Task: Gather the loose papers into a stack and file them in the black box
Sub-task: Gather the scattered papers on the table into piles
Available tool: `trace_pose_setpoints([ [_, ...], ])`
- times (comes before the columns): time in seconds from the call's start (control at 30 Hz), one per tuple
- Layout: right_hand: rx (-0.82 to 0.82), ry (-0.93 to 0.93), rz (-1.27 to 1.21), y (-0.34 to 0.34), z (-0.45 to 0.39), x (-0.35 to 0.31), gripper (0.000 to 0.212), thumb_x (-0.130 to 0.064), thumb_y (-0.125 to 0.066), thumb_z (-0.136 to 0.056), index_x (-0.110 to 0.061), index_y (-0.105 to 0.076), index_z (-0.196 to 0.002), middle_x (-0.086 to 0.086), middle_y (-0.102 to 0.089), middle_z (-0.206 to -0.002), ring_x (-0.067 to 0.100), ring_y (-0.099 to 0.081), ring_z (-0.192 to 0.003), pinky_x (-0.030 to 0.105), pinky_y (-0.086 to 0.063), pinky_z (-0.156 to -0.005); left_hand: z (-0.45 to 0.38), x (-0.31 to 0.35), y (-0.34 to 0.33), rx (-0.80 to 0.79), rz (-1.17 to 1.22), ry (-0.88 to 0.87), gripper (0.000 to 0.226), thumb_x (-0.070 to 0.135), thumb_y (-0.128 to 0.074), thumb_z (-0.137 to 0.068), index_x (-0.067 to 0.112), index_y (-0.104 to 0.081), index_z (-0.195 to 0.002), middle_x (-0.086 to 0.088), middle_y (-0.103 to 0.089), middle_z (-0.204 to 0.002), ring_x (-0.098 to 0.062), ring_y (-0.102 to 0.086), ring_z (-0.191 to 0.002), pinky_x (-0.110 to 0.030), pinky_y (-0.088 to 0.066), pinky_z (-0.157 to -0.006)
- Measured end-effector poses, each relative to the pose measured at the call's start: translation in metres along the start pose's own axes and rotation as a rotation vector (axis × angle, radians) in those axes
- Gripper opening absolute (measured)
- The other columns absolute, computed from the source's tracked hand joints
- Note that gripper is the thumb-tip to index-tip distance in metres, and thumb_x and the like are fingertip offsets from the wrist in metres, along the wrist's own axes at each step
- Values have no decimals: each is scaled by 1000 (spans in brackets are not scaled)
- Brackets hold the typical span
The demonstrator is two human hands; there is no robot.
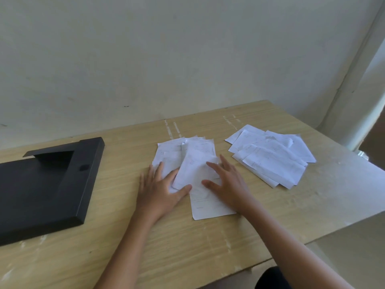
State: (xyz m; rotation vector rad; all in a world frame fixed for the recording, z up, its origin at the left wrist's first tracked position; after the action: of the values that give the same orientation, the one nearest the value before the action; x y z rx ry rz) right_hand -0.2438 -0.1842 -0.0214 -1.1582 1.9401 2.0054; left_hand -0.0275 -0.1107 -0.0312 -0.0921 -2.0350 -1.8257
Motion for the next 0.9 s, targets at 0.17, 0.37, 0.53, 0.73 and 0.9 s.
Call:
trace_pose_setpoints([
  [0.17, 131, 3, 7, 2, 7, 1, 33, -36, -44, -105, -22, -65, -126, 4, -47, -150, 26, -41, -140, 37, -34, -110, -1, 4, 2, -8, -51, 58, 86, 89, -21, -80, 54, 0, -156, 1, 4, -171, -23, 8, -157, -52, -1, -125],
  [0.37, 233, 77, 36, 32, 18, 20, 32, -24, -48, -104, -19, -65, -130, 0, -57, -143, 20, -40, -141, 39, -29, -118, 11, 57, 14, 294, -80, -17, 58, 58, -39, -99, 45, -32, -155, 0, -31, -164, -31, -21, -152, -59, -17, -121],
  [0.53, 417, -159, 145, 93, 29, 80, 35, -19, -56, -97, -11, -65, -130, 9, -58, -141, 30, -41, -139, 42, -35, -114, 14, 141, -9, 273, -68, -242, 49, 50, -50, -94, 33, -60, -139, 4, -51, -152, -26, -32, -148, -50, -24, -120],
  [0.73, 343, -449, 157, 136, 32, 150, 48, -30, -43, -103, -9, -50, -145, 15, -45, -154, 34, -32, -144, 47, -25, -120, -15, 200, -45, 55, -98, -114, 69, 67, -31, -96, 21, -57, -141, -5, -43, -157, -33, -7, -156, -53, 7, -124],
  [0.9, 278, -347, 185, 133, 32, 169, 41, -27, -45, -100, -19, -58, -138, 7, -50, -151, 28, -35, -143, 46, -22, -121, -29, 227, -65, 53, -38, 19, 95, 81, -30, -87, 11, -44, -150, -16, -34, -160, -44, -2, -154, -53, 5, -123],
])
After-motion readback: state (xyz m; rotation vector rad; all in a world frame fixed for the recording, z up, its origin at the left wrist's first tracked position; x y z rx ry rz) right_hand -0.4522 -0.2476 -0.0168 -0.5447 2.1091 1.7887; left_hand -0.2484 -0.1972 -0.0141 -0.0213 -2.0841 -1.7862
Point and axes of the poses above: each hand's wrist, its own z-axis away from the middle knuckle, its own y-axis out of the back of the hand, x = y × z, the point moved 2 cm from there along -z, towards the middle knuckle
